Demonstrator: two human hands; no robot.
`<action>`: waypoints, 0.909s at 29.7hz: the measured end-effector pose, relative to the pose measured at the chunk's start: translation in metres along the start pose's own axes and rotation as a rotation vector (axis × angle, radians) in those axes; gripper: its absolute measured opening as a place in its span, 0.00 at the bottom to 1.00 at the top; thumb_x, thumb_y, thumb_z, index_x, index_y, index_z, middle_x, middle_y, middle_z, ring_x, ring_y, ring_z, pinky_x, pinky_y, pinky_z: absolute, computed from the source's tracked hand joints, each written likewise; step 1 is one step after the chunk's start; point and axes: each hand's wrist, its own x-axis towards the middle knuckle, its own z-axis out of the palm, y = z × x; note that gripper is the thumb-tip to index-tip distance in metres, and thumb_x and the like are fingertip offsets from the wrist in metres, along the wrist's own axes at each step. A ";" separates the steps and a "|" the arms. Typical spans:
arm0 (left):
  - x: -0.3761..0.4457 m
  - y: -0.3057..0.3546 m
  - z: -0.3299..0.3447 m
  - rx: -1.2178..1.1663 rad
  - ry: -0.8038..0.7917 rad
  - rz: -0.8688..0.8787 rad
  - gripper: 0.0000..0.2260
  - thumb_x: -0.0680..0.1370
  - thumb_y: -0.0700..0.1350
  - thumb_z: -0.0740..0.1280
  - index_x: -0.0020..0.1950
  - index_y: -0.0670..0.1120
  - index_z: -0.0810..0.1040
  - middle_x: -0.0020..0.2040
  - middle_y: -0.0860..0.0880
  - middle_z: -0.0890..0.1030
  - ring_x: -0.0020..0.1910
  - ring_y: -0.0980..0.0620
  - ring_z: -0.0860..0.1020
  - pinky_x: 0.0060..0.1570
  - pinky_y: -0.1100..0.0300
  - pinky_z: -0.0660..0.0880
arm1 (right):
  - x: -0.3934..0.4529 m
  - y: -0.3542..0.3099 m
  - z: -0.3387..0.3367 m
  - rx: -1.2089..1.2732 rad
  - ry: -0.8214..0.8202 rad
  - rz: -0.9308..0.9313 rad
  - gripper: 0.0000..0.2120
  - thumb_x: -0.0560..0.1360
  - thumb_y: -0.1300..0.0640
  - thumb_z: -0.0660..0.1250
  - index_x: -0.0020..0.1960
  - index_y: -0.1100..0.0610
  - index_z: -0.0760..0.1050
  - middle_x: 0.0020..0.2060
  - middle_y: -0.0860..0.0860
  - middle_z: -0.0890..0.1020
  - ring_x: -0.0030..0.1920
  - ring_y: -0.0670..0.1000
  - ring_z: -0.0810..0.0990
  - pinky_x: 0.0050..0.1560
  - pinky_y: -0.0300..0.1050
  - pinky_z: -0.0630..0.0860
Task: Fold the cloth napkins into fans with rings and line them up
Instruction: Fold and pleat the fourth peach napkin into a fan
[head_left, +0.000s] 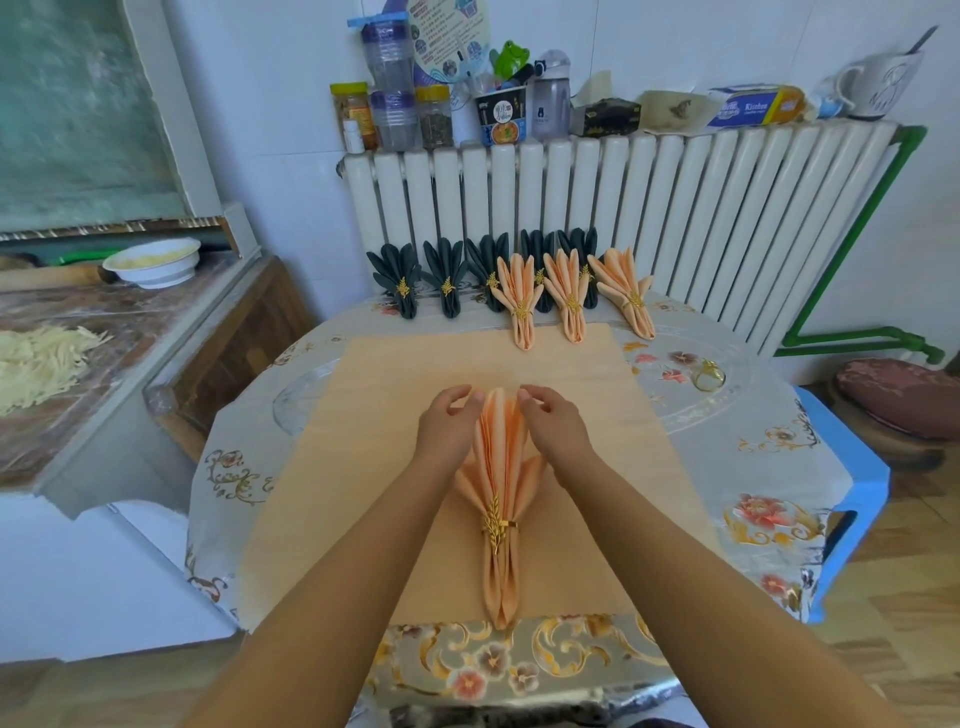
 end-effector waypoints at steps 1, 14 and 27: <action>0.007 0.000 0.002 -0.023 -0.030 -0.024 0.13 0.80 0.50 0.63 0.62 0.47 0.76 0.59 0.51 0.76 0.57 0.52 0.74 0.56 0.59 0.69 | 0.004 -0.003 0.000 0.043 -0.032 0.037 0.16 0.80 0.51 0.58 0.64 0.55 0.73 0.57 0.52 0.77 0.57 0.51 0.74 0.54 0.42 0.68; 0.008 -0.032 -0.011 -0.177 0.245 -0.089 0.12 0.82 0.49 0.59 0.51 0.42 0.76 0.47 0.45 0.80 0.42 0.49 0.78 0.48 0.51 0.77 | -0.004 0.032 -0.009 0.530 0.010 0.205 0.13 0.81 0.52 0.58 0.52 0.56 0.79 0.49 0.53 0.79 0.52 0.53 0.77 0.53 0.46 0.74; -0.039 -0.040 -0.022 0.122 -0.003 -0.220 0.18 0.79 0.53 0.64 0.37 0.41 0.77 0.37 0.43 0.81 0.41 0.43 0.81 0.38 0.58 0.73 | -0.047 0.034 -0.005 -0.221 -0.033 0.116 0.23 0.76 0.44 0.62 0.43 0.64 0.81 0.39 0.57 0.83 0.43 0.57 0.81 0.50 0.52 0.78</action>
